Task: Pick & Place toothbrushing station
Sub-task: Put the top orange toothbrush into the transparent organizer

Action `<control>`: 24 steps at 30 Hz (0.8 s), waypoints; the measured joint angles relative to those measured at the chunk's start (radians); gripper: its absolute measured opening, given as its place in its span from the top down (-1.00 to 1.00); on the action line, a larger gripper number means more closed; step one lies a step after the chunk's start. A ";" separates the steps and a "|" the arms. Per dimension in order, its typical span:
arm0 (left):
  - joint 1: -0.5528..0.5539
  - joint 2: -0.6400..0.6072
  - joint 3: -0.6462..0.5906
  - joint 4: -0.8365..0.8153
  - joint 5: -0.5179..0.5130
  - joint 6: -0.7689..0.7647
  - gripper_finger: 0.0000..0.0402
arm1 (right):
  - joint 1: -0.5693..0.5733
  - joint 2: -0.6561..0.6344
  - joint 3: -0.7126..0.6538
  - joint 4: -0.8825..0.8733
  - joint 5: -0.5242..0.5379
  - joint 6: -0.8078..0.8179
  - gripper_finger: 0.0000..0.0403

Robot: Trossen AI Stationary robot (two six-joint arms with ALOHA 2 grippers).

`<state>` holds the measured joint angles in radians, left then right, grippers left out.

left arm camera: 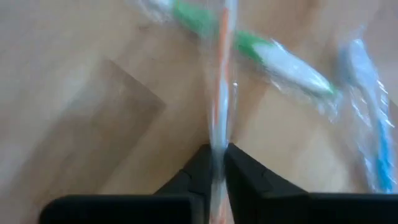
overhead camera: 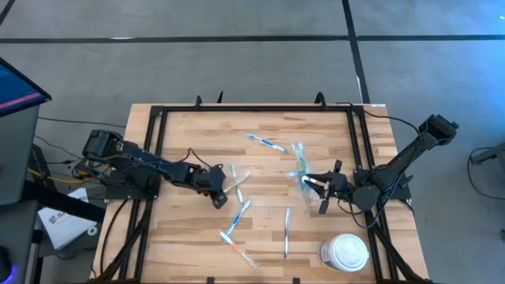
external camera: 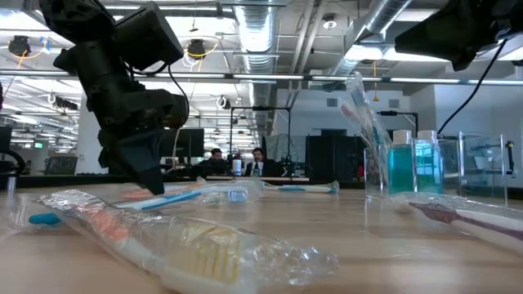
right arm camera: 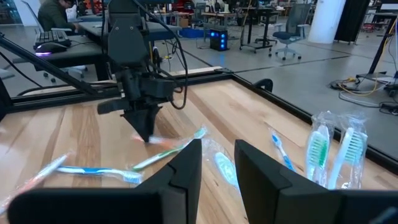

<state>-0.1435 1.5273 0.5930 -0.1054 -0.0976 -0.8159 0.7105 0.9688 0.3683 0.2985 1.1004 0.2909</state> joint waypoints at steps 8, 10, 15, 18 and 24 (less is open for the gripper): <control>-0.017 -0.017 -0.002 0.002 -0.079 0.005 0.96 | 0.001 0.000 0.000 0.000 0.000 -0.003 0.57; -0.028 -0.033 -0.002 0.033 -0.101 0.007 0.96 | 0.001 0.000 0.000 0.000 0.000 -0.003 0.57; -0.073 -0.113 -0.002 0.164 -0.189 0.078 0.96 | 0.001 0.000 -0.001 0.010 -0.001 0.005 0.57; -0.100 -0.128 0.000 0.323 -0.209 0.149 0.96 | 0.001 0.000 -0.001 0.030 -0.018 0.005 0.57; -0.138 -0.106 0.000 0.582 -0.205 0.270 0.96 | -0.002 0.000 -0.001 0.058 -0.076 0.000 0.57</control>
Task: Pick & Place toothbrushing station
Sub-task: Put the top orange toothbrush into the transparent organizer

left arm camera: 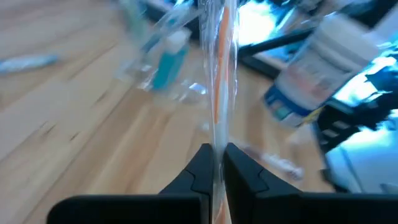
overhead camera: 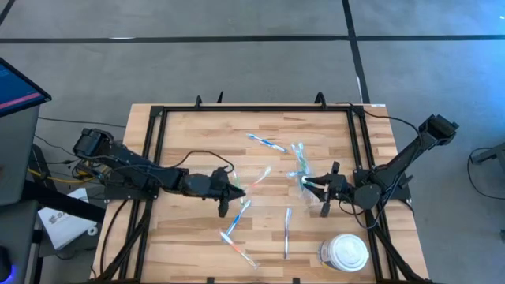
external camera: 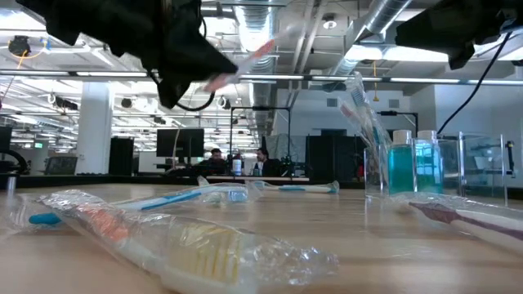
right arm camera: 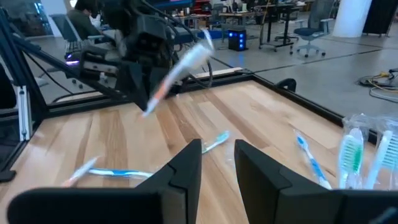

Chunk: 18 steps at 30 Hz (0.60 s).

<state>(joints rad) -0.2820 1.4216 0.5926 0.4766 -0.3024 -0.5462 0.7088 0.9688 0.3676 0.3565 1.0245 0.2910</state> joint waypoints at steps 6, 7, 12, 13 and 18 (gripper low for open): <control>-0.005 0.014 0.000 0.187 0.056 0.104 0.96 | -0.035 0.000 0.000 0.058 -0.047 -0.003 0.57; -0.005 0.014 0.000 0.204 0.056 0.120 0.96 | -0.044 0.000 0.000 0.066 -0.074 -0.004 0.57; -0.005 0.018 0.007 0.268 0.056 0.149 0.96 | -0.097 0.000 0.000 0.154 -0.203 -0.059 0.57; -0.005 0.029 0.016 0.273 0.056 0.150 0.96 | -0.107 0.001 0.000 0.174 -0.224 -0.074 0.57; -0.004 0.116 0.088 0.284 0.065 0.193 0.96 | -0.140 0.001 0.000 0.245 -0.323 -0.131 0.57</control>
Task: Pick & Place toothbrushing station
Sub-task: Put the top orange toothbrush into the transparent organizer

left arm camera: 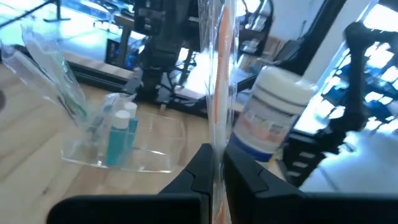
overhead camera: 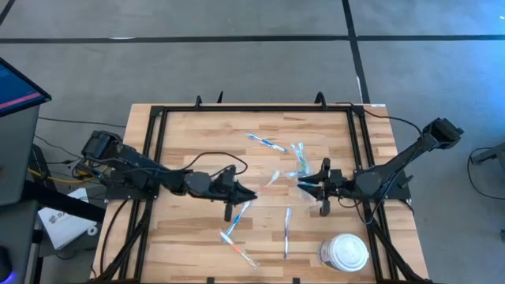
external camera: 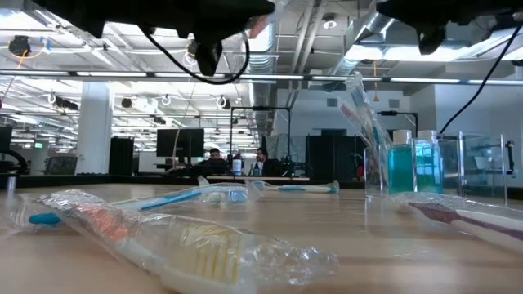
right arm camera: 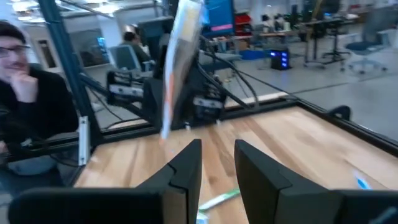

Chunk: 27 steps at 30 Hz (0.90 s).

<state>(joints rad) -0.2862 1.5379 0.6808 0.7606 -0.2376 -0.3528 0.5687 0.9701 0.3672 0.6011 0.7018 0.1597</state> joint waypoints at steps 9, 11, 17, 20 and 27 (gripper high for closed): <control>0.030 0.196 0.181 0.032 0.008 0.085 0.95 | -0.015 0.000 0.000 0.033 -0.126 -0.047 0.57; 0.038 0.219 0.208 0.034 0.008 0.098 0.95 | -0.015 0.001 0.000 0.032 -0.130 -0.056 0.56; 0.045 0.265 0.262 0.050 0.008 0.124 0.95 | -0.014 0.001 0.000 0.032 -0.136 -0.063 0.56; 0.045 0.281 0.285 0.065 0.014 0.139 0.95 | -0.014 0.001 0.000 0.036 -0.137 -0.066 0.56; 0.052 0.348 0.339 0.074 0.024 0.165 0.95 | -0.015 0.000 0.000 0.079 -0.180 -0.092 0.56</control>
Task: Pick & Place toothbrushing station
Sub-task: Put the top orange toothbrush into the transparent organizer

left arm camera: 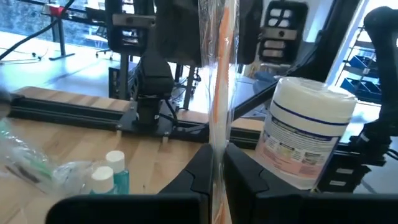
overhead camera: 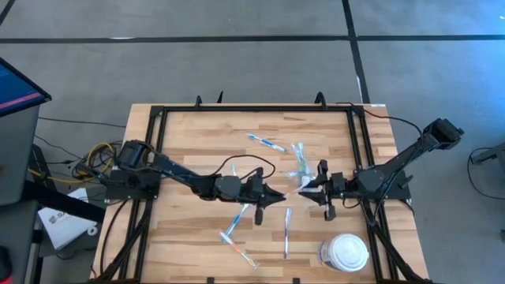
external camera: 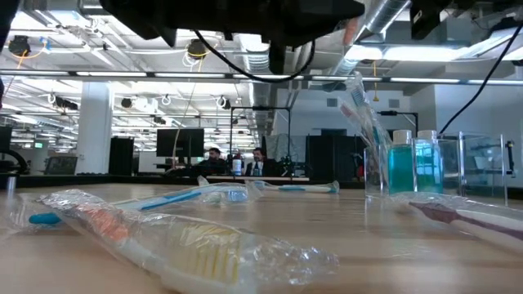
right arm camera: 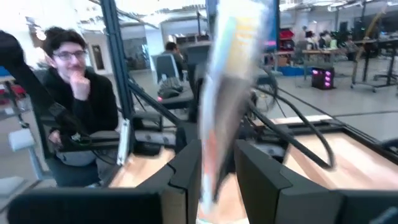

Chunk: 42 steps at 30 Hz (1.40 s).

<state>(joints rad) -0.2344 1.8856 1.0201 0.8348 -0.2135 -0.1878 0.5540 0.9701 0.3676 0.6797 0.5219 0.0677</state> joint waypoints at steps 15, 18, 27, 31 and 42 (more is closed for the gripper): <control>0.002 0.045 0.032 0.021 0.003 0.007 0.95 | -0.024 0.001 0.000 0.017 -0.001 -0.026 0.56; 0.002 0.050 0.032 0.020 0.003 0.007 0.95 | -0.032 0.001 0.000 0.016 -0.002 -0.026 0.57; 0.002 0.050 0.032 0.020 0.004 0.007 0.85 | -0.018 0.001 0.000 0.016 -0.004 -0.048 0.93; 0.002 0.050 0.032 0.015 0.008 0.008 0.72 | -0.012 0.001 0.000 0.015 -0.001 -0.050 0.97; 0.000 0.032 0.030 -0.045 0.030 0.027 0.51 | 0.045 -0.004 0.000 -0.013 0.086 -0.058 0.99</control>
<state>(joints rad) -0.2348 1.9177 1.0500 0.7896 -0.1837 -0.1608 0.5988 0.9661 0.3672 0.6666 0.6076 0.0097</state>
